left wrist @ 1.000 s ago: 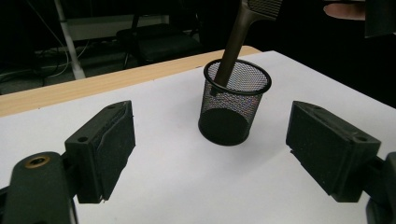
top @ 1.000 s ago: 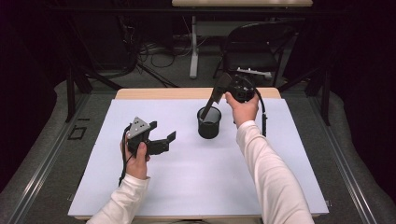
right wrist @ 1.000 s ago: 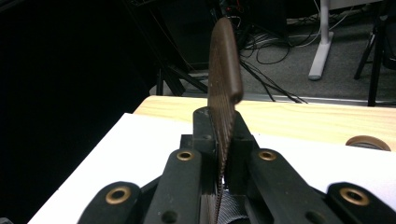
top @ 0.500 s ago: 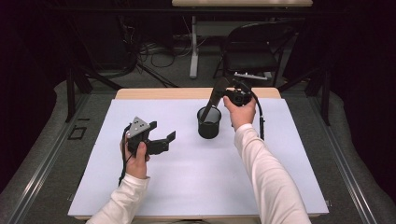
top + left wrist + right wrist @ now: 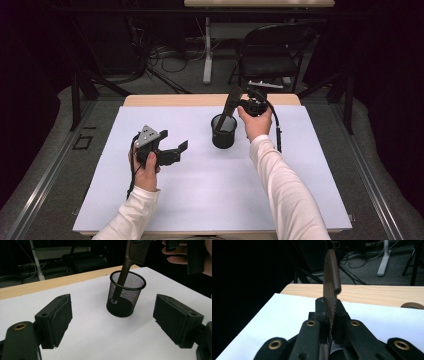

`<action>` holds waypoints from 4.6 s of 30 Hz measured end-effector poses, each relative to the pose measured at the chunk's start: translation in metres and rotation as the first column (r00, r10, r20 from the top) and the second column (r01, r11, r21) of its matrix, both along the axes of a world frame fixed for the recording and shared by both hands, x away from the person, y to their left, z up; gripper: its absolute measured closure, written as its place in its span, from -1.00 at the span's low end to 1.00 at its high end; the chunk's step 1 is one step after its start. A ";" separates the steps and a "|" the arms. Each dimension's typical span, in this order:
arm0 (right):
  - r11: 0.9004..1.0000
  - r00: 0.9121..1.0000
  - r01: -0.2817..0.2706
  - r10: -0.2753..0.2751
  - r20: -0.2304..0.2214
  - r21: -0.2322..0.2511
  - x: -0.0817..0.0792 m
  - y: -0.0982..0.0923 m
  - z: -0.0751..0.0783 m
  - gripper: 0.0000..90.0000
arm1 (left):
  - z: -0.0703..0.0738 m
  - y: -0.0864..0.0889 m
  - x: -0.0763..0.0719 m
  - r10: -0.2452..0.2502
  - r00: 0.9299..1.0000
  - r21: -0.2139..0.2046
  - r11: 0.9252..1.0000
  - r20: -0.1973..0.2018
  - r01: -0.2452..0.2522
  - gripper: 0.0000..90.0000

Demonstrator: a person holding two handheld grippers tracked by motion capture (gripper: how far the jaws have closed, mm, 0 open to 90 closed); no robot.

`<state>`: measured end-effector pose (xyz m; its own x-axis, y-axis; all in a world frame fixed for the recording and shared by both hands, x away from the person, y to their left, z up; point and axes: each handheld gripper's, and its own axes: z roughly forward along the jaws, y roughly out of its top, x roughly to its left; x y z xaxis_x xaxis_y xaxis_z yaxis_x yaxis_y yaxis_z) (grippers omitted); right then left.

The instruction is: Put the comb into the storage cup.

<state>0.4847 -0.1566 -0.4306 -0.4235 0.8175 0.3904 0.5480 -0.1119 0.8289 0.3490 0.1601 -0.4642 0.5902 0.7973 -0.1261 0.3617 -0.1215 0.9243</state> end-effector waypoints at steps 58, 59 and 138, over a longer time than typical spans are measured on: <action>0.996 0.997 0.033 -0.027 -0.078 0.079 0.000 -0.022 -0.029 0.92 | -0.002 -0.002 0.001 0.001 1.000 0.005 1.000 -0.010 -0.001 -0.65; 0.996 0.996 0.037 -0.030 -0.081 0.083 0.001 -0.023 -0.030 0.92 | -0.002 -0.002 0.001 0.001 1.000 0.006 1.000 -0.010 -0.001 -0.65; 0.994 0.996 0.040 -0.032 -0.080 0.104 -0.006 -0.043 -0.044 -0.12 | -0.005 -0.003 0.002 0.002 1.000 0.014 1.000 -0.018 -0.002 -0.65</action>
<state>0.4788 -0.1993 -0.4750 -0.3592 0.7844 0.5057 0.6046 -0.2172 0.7664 0.3508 0.1571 -0.4690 0.5862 0.8004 -0.1256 0.3784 -0.1334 0.9160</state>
